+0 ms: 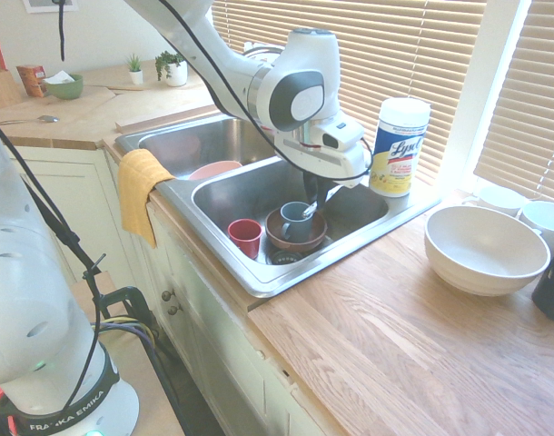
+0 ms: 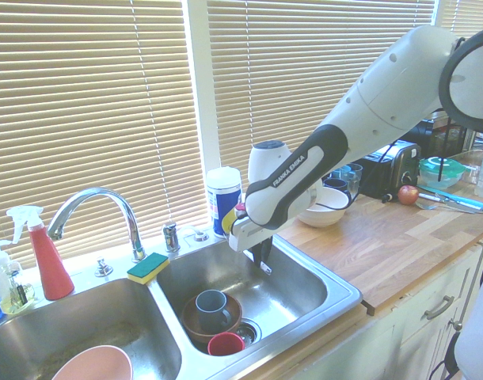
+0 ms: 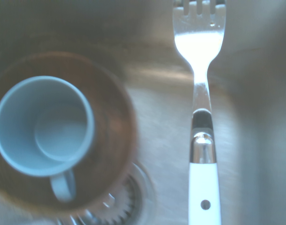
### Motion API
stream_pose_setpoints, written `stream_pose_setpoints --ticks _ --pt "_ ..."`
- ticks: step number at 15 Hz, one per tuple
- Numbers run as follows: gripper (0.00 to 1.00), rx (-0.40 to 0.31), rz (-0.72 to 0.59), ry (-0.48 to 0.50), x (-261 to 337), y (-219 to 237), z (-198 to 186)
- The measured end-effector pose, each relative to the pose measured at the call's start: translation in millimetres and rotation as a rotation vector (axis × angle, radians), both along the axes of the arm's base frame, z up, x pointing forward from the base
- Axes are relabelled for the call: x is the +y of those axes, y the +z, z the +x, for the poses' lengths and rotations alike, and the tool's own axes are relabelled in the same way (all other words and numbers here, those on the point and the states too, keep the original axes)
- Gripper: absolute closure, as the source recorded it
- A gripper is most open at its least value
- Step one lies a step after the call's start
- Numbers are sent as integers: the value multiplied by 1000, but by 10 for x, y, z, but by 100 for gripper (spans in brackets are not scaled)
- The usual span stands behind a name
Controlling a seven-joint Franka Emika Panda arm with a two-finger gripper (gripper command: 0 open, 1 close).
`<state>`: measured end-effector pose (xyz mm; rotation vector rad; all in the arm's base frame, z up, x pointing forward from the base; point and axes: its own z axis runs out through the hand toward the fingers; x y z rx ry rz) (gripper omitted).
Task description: Put the fork into the sink
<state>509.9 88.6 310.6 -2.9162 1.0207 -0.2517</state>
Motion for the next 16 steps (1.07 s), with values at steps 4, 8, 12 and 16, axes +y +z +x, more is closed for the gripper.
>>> stream_pose_setpoints --ticks 4,8,12,16 --pt "100 15 -20 -44 320 -686 134" --pt "100 53 -44 -69 454 -1201 288" --pt "0 71 -80 -75 440 -1405 358" --pt "0 76 -75 -85 421 -1417 357"
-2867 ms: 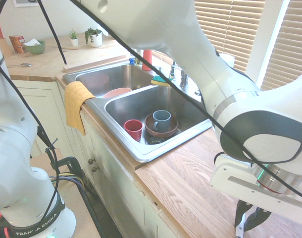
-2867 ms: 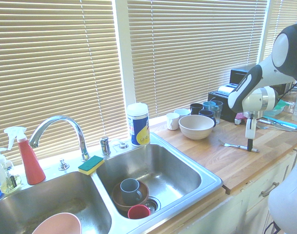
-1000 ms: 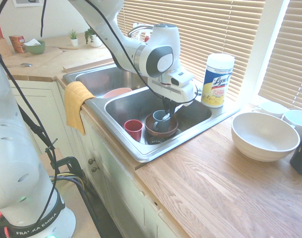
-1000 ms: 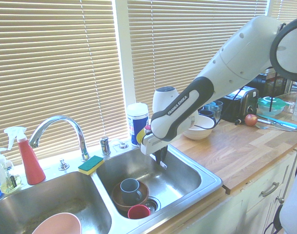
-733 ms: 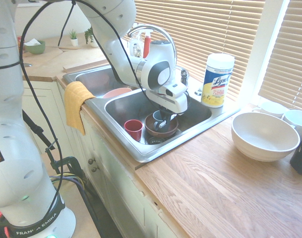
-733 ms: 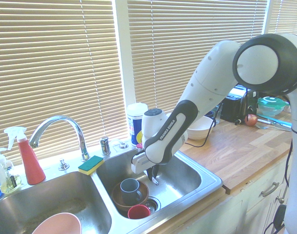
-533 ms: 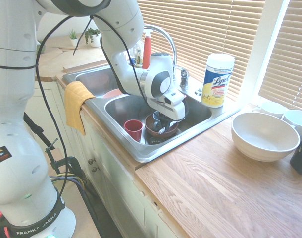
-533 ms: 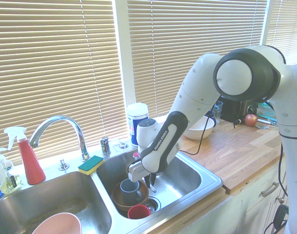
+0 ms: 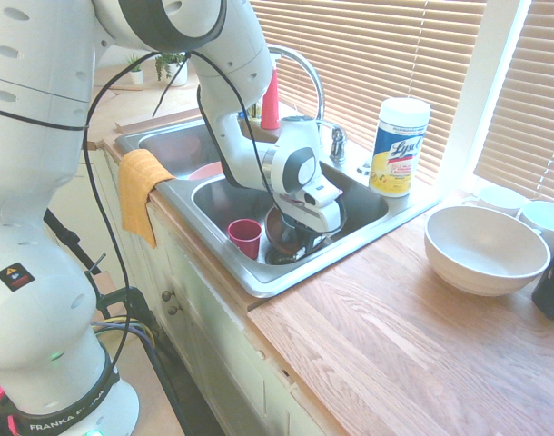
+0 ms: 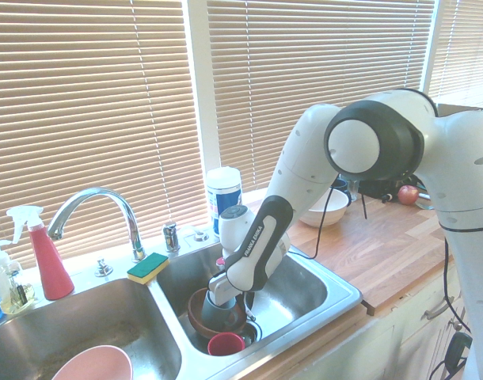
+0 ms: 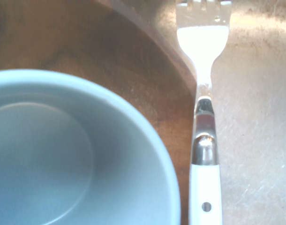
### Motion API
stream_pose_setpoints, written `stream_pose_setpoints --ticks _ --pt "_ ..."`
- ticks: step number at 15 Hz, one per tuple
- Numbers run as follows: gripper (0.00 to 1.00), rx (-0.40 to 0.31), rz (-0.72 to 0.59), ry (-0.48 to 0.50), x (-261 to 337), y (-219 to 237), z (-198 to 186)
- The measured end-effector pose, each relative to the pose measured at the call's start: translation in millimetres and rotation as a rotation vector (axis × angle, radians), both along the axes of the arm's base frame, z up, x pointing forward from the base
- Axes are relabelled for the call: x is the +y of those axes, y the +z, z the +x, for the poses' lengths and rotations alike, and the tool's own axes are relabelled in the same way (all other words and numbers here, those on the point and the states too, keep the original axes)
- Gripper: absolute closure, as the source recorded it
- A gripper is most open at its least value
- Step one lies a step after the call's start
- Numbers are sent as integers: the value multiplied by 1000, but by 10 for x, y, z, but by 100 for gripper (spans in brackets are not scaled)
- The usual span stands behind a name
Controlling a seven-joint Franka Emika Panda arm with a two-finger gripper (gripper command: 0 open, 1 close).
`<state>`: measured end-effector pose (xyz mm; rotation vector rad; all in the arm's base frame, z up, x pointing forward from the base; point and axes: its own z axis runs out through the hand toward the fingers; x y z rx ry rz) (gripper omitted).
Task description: Put the fork into the sink
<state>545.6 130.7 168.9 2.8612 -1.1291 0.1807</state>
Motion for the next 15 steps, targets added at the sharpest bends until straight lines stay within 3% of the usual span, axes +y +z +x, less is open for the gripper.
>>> stream_pose_setpoints --ticks 10,13,15 --pt "0 -8 25 -6 -147 89 -23" --pt "0 -35 44 -6 -238 522 -63" --pt "0 -16 68 -7 -354 1017 -140"
